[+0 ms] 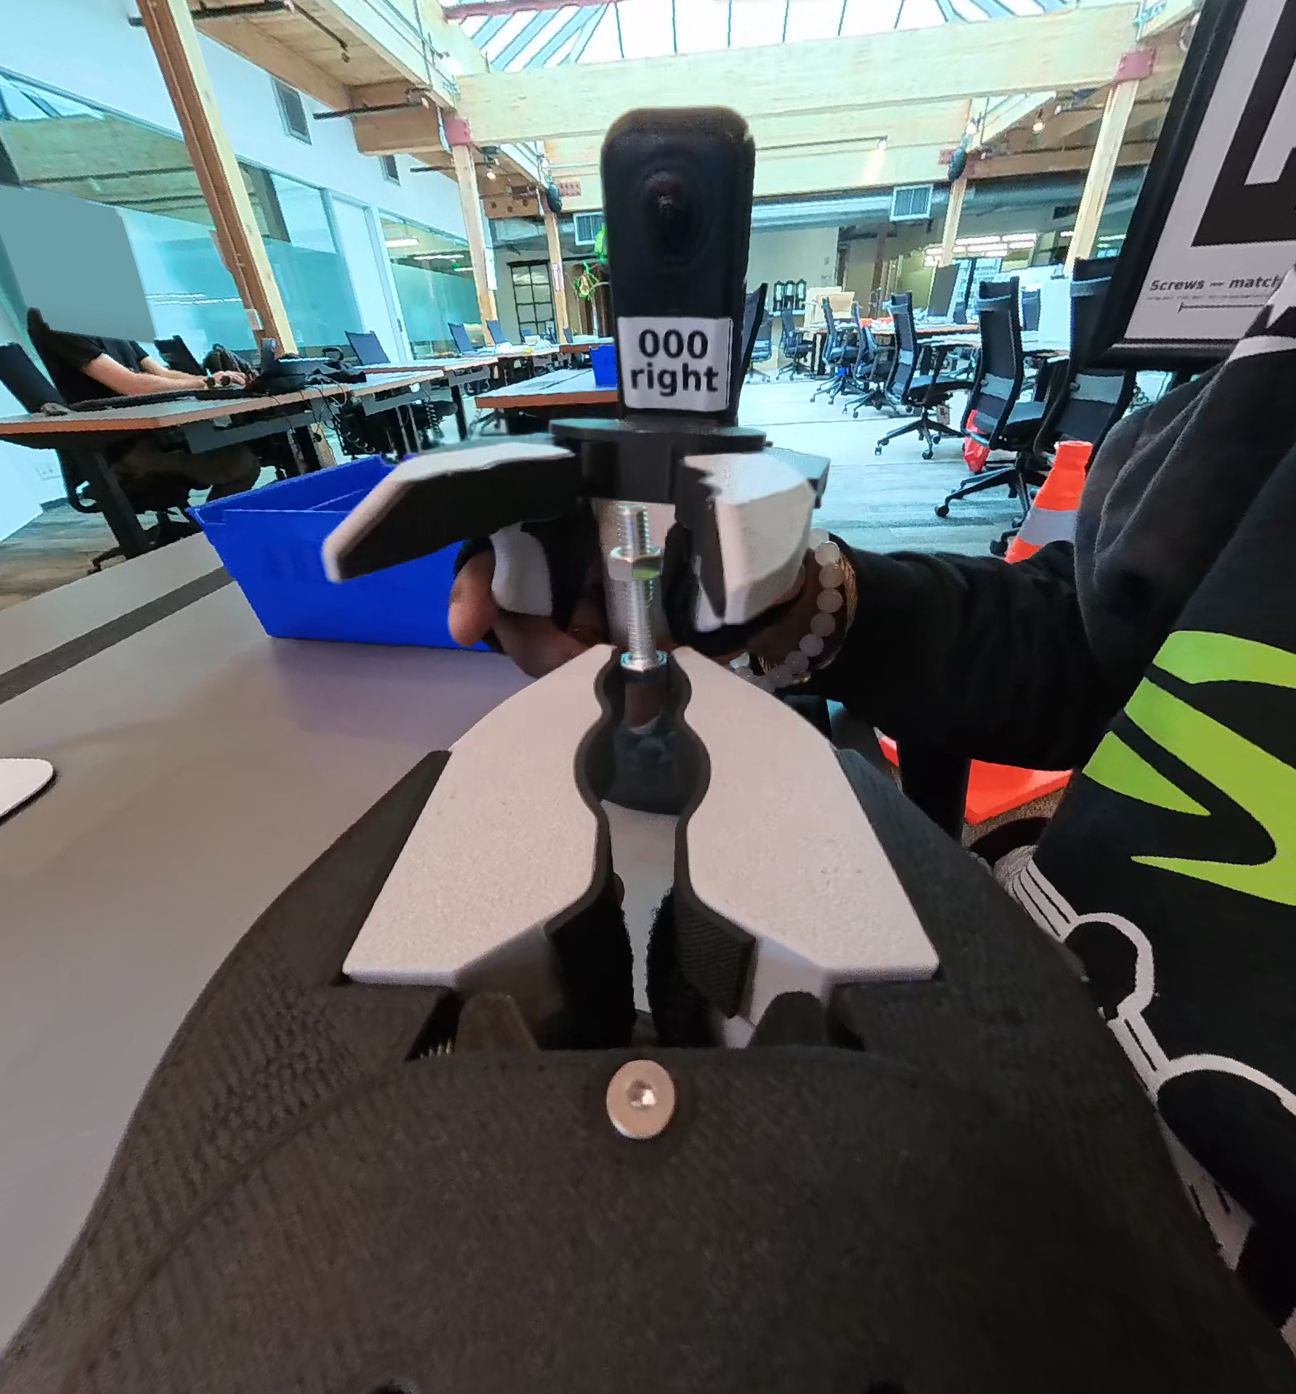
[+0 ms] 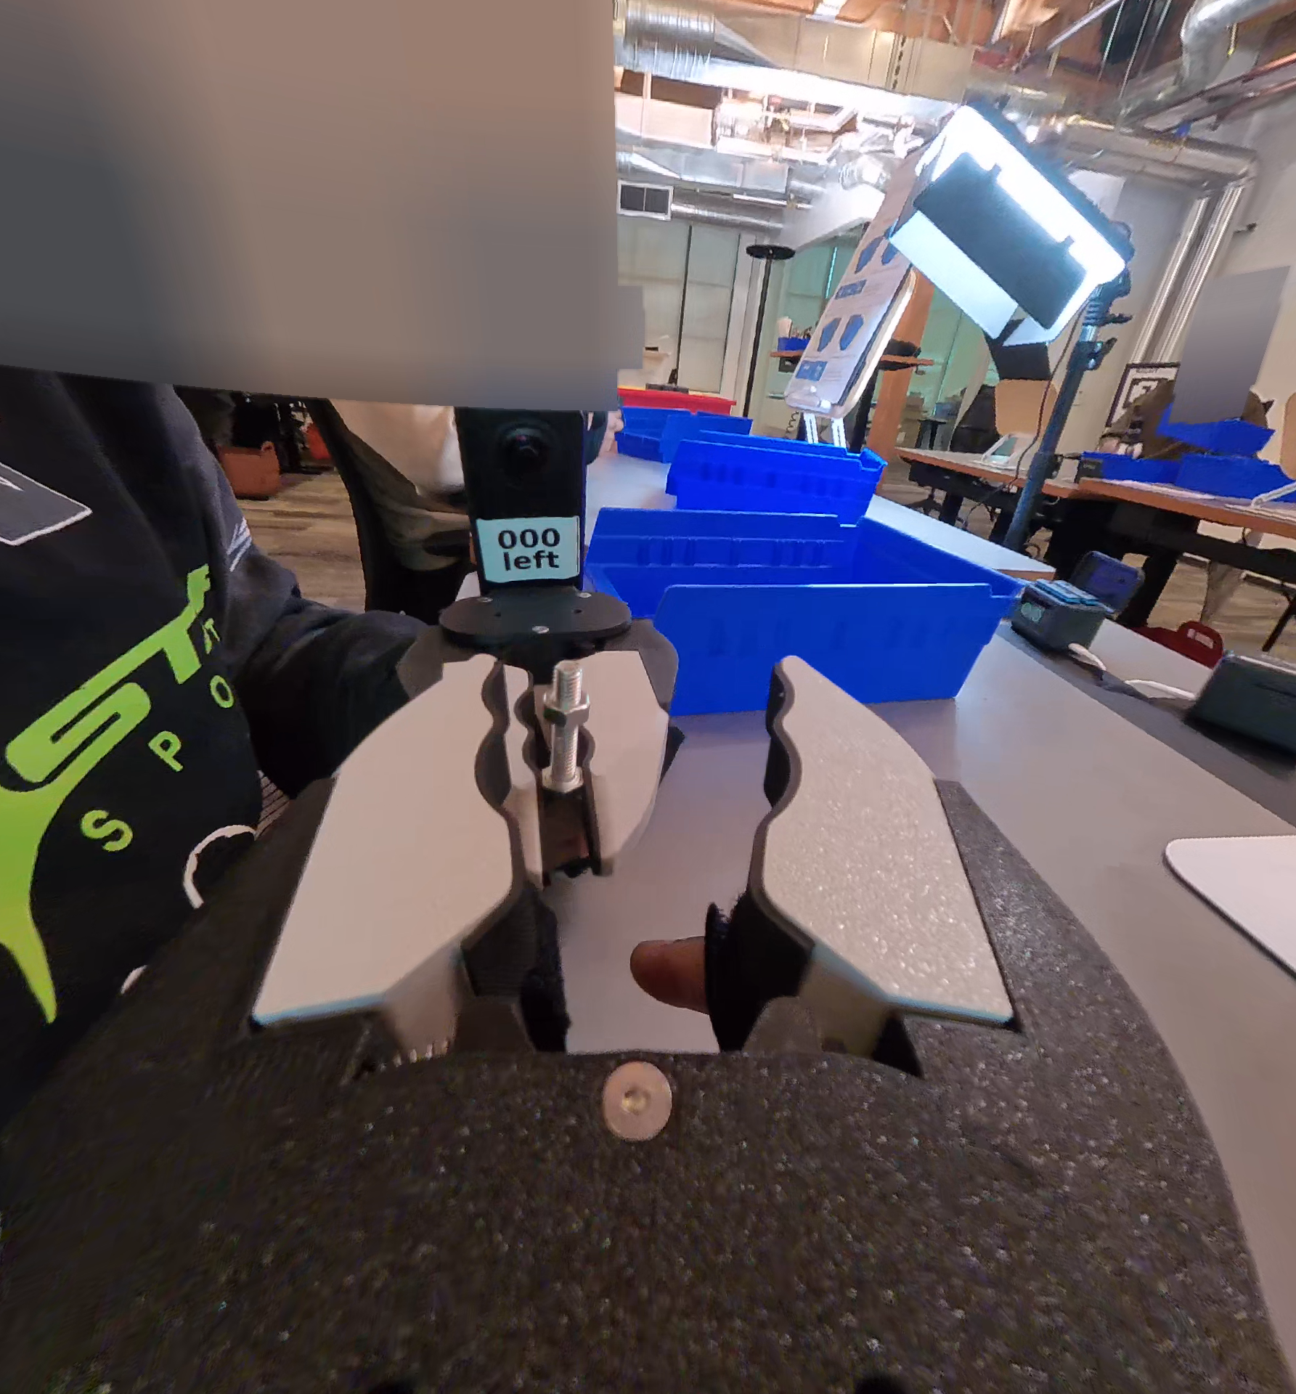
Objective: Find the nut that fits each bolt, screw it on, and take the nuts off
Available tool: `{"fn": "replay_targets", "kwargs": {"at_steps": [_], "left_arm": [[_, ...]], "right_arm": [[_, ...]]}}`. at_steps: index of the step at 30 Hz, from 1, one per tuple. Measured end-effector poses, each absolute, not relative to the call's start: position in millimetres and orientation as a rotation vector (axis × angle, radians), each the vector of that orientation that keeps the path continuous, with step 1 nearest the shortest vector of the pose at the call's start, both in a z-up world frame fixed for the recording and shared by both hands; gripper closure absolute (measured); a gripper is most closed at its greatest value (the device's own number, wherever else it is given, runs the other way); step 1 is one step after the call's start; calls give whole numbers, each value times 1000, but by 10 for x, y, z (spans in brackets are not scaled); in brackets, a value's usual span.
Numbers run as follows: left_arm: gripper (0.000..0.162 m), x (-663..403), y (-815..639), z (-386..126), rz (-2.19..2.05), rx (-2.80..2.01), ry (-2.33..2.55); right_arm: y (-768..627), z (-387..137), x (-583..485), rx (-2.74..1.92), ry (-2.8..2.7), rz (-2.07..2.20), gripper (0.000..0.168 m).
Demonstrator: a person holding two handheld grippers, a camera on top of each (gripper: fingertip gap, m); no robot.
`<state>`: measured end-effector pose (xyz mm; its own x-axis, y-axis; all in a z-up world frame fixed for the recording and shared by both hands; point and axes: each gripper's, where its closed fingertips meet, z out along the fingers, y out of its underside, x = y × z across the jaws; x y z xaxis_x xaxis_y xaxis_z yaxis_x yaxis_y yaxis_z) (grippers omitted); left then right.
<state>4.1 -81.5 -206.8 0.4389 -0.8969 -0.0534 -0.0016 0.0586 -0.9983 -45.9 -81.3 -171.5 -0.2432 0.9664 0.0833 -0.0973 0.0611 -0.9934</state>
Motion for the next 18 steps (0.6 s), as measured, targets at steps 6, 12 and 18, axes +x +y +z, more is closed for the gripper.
{"fn": "replay_targets", "kwargs": {"at_steps": [6,12,18], "left_arm": [[152,88,-828,-2136,-802,-1359,932],[152,76,-836,-2110,-827,-1350,921],[152,34,-843,-2044,-864,-1327,888]], "right_arm": [[-811,-1766,-532,-993,-1349,1365,101],[-770,-1739,-489,-982,-1332,1368,104],[-723,-1688,-398,-958,-1322,1368,105]]}}
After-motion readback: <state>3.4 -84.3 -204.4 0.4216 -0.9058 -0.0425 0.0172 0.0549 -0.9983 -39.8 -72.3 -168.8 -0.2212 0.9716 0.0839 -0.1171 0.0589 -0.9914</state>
